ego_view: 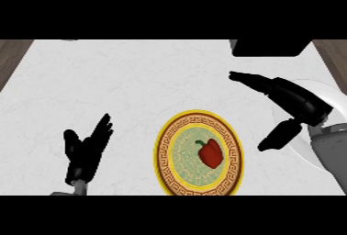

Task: Pick the bell pepper from the plate and place it in the plate

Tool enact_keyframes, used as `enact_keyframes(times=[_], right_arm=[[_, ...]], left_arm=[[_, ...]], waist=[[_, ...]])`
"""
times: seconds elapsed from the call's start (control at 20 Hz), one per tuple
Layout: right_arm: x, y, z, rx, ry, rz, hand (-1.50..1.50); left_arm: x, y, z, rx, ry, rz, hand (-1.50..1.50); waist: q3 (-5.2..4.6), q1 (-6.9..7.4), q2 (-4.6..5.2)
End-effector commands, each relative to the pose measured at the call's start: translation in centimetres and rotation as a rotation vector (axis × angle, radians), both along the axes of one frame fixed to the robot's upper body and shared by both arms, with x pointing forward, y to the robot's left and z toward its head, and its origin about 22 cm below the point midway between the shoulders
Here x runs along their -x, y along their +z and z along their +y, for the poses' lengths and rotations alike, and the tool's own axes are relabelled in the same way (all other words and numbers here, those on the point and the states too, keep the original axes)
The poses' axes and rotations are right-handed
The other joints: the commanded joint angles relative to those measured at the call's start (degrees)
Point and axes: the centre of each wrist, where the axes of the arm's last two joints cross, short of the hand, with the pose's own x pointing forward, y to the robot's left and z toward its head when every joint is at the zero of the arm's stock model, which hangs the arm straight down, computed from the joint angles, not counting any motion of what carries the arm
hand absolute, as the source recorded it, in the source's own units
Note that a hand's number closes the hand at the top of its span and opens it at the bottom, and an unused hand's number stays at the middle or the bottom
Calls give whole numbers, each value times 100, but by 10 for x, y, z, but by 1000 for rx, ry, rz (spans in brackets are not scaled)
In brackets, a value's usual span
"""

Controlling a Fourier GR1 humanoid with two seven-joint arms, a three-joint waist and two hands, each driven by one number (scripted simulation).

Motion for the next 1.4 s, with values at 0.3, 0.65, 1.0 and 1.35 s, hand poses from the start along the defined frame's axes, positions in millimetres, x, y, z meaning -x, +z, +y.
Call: enact_keyframes(times=[0.3,0.65,1.0,1.35], right_arm=[[27,-20,48,146,-39,-15,-150],[41,-40,77,210,-13,111,-150],[57,-47,69,177,-15,101,-150],[49,-84,97,309,-86,37,-150]], left_arm=[[6,-10,4,-4,-19,5,0],[-21,10,15,-4,-9,13,0],[-5,-3,11,-1,2,1,0],[1,-3,-9,16,-17,13,0]], waist=[[1,26,24],[1,20,25],[1,16,24],[2,39,27]])
